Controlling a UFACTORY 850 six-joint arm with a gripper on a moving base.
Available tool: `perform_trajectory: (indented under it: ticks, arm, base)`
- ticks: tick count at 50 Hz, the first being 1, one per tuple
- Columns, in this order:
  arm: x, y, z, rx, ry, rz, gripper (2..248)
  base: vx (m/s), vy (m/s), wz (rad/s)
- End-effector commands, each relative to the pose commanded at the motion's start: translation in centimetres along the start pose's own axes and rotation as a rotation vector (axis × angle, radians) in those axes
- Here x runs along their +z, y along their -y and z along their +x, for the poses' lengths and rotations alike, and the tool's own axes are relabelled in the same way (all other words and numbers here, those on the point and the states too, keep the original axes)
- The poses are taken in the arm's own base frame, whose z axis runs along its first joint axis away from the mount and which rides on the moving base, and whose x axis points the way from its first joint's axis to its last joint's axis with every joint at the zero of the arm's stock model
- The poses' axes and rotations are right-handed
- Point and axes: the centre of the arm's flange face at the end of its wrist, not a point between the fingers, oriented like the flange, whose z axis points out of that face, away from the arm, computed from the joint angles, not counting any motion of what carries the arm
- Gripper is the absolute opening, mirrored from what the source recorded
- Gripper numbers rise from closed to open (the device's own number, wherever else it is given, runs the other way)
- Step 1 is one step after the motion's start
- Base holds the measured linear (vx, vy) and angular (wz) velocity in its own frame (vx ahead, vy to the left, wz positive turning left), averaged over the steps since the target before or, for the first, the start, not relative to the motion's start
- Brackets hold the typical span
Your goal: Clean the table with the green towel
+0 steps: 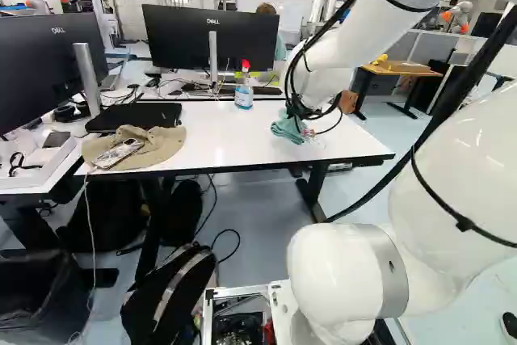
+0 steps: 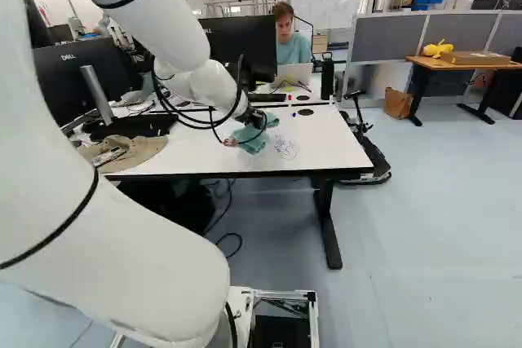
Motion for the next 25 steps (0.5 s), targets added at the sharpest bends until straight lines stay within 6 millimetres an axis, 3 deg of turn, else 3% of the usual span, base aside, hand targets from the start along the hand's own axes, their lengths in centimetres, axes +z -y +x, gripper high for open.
perform_trajectory:
  ticks: [25]
  arm:
    - [-0.3, -3.8, 0.3, 0.065, -0.011, -0.069, 46]
  base:
    - [0.0, 0.0, 0.0]
